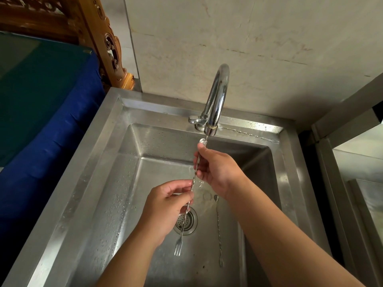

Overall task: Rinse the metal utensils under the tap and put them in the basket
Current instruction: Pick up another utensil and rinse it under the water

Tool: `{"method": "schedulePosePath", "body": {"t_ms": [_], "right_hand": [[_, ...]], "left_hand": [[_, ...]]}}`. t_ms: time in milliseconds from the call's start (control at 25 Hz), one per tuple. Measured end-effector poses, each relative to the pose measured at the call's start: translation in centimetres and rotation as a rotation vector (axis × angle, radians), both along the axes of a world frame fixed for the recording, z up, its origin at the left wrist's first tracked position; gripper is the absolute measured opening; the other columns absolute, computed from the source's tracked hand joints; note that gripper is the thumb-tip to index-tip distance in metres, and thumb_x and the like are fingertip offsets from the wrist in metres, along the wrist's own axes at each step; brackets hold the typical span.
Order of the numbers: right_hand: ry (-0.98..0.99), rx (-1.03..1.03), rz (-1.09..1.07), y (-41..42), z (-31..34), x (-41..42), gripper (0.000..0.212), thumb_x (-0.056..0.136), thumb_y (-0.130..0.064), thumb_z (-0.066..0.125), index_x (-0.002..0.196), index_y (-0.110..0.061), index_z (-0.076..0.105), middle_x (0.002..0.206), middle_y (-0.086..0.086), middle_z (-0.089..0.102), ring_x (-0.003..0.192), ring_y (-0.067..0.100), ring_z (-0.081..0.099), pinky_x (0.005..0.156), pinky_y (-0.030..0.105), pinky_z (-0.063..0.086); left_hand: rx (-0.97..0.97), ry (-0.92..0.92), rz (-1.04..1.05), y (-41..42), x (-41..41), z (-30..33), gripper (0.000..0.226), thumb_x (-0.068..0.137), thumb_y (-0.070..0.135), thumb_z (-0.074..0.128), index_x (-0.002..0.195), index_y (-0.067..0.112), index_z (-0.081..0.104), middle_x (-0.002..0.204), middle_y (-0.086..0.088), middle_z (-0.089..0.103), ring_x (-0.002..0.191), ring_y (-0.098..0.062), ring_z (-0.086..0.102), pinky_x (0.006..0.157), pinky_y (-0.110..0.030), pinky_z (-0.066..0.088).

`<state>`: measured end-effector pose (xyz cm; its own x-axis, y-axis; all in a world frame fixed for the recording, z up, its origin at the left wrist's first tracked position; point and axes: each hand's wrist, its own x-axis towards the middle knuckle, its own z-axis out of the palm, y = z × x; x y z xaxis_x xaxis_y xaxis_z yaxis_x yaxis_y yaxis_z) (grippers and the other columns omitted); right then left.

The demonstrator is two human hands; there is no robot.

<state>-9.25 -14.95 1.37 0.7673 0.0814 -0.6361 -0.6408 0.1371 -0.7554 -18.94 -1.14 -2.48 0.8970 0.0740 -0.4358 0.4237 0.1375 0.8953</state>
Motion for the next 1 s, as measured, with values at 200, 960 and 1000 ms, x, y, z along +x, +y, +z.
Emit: {"method": "schedulePosePath", "body": {"t_ms": [200, 960, 1000], "right_hand": [[-0.024, 0.174, -0.042, -0.5, -0.3, -0.7, 0.002, 0.092, -0.003, 0.07, 0.093, -0.005, 0.071, 0.074, 0.005, 0.07, 0.063, 0.012, 0.064, 0.059, 0.022, 0.058], [-0.091, 0.004, -0.014, -1.1, 0.3, -0.8, 0.036, 0.087, -0.034, 0.078, 0.098, -0.001, 0.073, 0.087, 0.016, 0.062, 0.071, 0.022, 0.062, 0.06, 0.025, 0.058], [-0.082, -0.017, -0.006, -1.0, 0.4, -0.7, 0.043, 0.086, -0.042, 0.078, 0.096, 0.0, 0.073, 0.085, 0.015, 0.062, 0.071, 0.022, 0.062, 0.061, 0.027, 0.058]], "left_hand": [[-0.001, -0.003, 0.016, -0.1, 0.5, 0.0, 0.038, 0.087, 0.003, 0.076, 0.087, 0.04, 0.084, 0.085, 0.005, 0.08, 0.071, -0.016, 0.075, 0.063, -0.024, 0.059], [0.124, -0.045, -0.071, -1.0, 1.3, -0.2, 0.031, 0.089, 0.013, 0.078, 0.089, 0.044, 0.077, 0.086, 0.002, 0.081, 0.069, -0.016, 0.077, 0.064, -0.033, 0.062], [0.128, -0.04, -0.067, -1.0, 1.2, -0.2, 0.031, 0.088, 0.012, 0.078, 0.089, 0.044, 0.077, 0.085, 0.0, 0.081, 0.069, -0.017, 0.077, 0.066, -0.036, 0.063]]}}
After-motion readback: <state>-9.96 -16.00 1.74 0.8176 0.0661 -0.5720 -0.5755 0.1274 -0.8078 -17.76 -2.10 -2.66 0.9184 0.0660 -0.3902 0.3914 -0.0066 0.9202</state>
